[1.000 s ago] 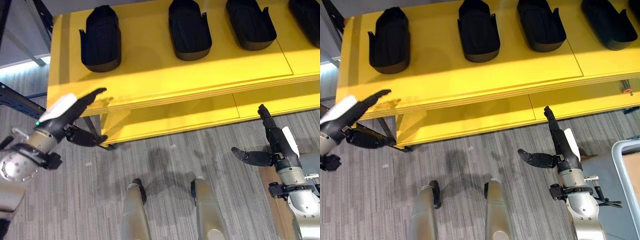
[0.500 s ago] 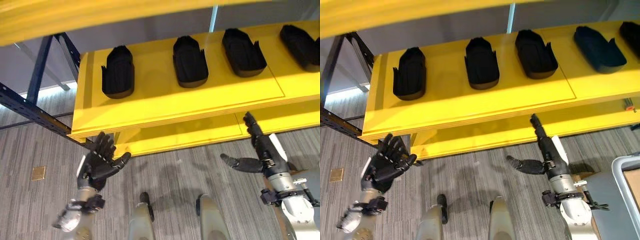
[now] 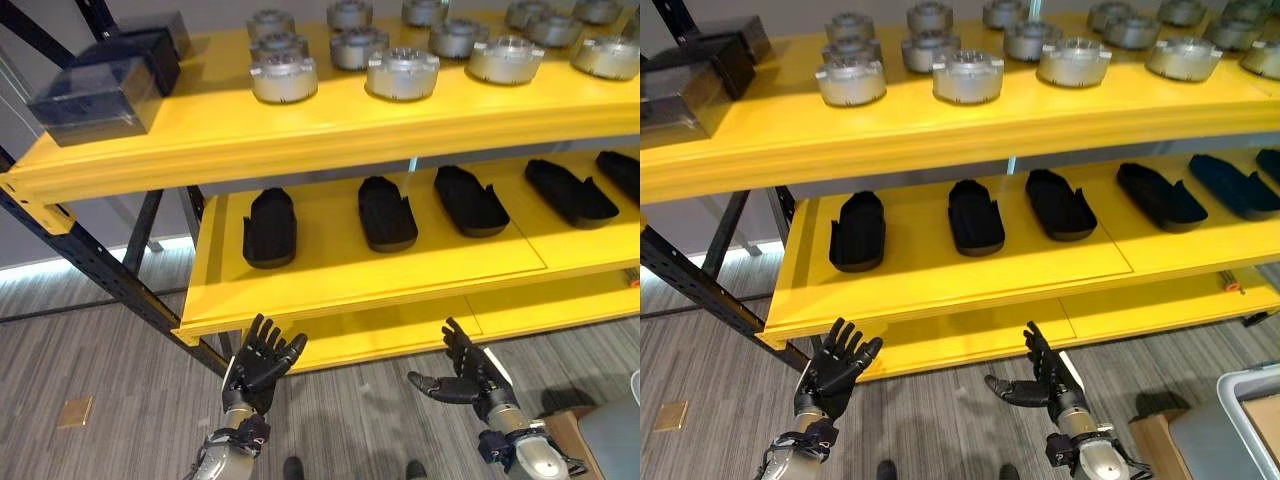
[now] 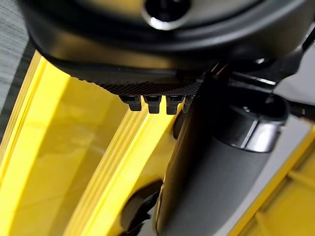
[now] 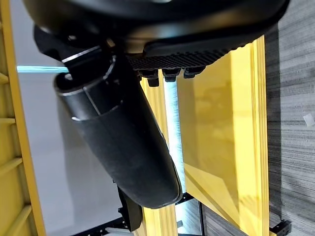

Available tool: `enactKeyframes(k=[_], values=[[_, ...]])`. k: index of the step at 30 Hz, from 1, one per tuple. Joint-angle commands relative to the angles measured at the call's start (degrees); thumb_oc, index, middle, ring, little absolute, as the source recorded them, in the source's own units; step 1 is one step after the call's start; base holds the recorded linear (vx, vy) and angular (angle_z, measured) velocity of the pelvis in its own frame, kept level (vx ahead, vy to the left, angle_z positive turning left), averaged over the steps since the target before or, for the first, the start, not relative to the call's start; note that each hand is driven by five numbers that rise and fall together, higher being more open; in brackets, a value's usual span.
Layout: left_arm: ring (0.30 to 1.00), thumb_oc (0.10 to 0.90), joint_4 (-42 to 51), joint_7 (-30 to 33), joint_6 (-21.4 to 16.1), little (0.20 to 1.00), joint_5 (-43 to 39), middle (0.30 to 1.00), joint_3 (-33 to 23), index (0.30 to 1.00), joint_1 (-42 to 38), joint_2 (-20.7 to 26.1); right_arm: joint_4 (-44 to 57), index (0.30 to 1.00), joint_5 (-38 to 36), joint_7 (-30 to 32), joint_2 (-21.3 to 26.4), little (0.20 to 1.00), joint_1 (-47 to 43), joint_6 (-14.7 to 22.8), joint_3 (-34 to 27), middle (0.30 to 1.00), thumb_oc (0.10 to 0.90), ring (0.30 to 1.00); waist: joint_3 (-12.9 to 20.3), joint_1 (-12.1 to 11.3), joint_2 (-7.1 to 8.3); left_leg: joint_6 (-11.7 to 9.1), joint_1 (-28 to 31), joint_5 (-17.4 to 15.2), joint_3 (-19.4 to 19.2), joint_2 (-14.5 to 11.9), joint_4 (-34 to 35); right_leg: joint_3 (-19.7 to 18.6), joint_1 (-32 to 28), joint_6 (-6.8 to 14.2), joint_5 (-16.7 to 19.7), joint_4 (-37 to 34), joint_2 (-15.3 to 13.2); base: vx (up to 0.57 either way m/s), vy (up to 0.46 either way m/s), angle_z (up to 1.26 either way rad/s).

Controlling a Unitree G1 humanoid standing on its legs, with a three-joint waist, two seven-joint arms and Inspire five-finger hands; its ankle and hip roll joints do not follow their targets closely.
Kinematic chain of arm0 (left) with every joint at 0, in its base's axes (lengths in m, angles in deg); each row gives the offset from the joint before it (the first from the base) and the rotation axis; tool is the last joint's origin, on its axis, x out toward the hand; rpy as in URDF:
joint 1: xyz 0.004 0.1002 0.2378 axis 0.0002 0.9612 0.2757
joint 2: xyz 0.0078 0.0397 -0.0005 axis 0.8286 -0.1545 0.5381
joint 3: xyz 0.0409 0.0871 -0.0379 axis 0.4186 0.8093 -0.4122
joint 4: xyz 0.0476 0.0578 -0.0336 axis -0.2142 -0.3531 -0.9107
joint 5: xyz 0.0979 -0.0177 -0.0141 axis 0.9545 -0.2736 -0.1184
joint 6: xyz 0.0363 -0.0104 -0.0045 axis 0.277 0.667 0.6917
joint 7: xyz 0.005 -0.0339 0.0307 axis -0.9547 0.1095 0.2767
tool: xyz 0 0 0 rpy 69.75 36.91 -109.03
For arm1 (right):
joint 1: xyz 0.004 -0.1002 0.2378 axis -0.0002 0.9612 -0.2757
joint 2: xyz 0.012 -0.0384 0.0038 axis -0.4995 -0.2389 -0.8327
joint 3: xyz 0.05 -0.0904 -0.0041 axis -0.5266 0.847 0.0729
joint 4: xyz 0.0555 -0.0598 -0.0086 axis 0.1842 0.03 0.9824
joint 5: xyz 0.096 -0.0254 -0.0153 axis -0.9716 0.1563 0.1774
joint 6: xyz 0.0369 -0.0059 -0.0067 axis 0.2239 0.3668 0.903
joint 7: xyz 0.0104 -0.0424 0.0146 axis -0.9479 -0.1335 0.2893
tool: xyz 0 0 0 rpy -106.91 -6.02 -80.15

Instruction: Move parts from the plastic box to the shelf.

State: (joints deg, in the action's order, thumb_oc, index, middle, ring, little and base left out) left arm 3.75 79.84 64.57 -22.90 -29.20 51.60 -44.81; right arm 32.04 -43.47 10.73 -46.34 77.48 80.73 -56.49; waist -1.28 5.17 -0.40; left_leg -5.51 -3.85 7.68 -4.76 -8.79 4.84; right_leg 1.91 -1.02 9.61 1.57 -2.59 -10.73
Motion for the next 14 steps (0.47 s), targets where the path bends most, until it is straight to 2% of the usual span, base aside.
enactKeyframes(k=[1, 4, 6, 14], values=[[1.000, 0.900, 2.91, -0.54, -3.15, 1.000, 2.62, 1.000, -3.05, 1.000, -3.63, 2.44, 5.46, 1.000, -2.71, 0.91, 1.37, 1.000, -4.86, 3.88, -2.19, 1.000, 0.900, 1.000, -0.31, -0.42, 1.50, -0.30, 1.29, -3.50, -0.61, -1.24, -0.19, -1.30, 5.07, 0.26, 1.37, 0.14, -1.65, 0.07, 0.020, -0.03], [1.000, 0.900, 0.88, 0.02, -2.54, 1.000, 2.28, 1.000, -2.31, 1.000, -4.23, 2.30, 4.33, 1.000, -2.63, 1.40, 0.77, 1.000, -5.71, 3.43, -1.08, 1.000, 0.900, 1.000, 0.45, -0.51, 1.58, -0.32, 2.17, -3.68, -1.14, -1.27, 0.16, -1.20, 4.32, 0.58, 1.53, -0.40, -1.87, 0.04, 0.015, -0.07], [1.000, 0.900, -0.49, 0.55, -2.74, 1.000, 5.67, 1.000, -2.26, 1.000, -4.44, 3.15, 3.75, 1.000, -2.10, 1.60, 0.93, 1.000, -6.31, 3.39, -0.77, 1.000, 0.900, 1.000, 0.72, -0.58, 1.59, -0.28, 2.54, -3.78, -1.23, -1.21, 0.16, -1.36, 4.09, 0.68, 1.49, -0.37, -1.91, 0.03, 0.019, -0.10], [1.000, 0.900, -3.21, 1.15, -2.72, 1.000, 8.27, 1.000, -2.63, 1.000, -4.76, 3.31, 3.20, 1.000, -0.71, 1.78, 0.75, 1.000, -6.79, 3.56, -0.10, 1.000, 0.900, 1.000, 1.54, -0.91, 1.78, -0.26, 3.23, -4.18, -1.38, -1.10, 0.16, -1.40, 3.34, 1.02, 1.60, -0.81, -2.15, 0.01, 0.003, -0.03]])
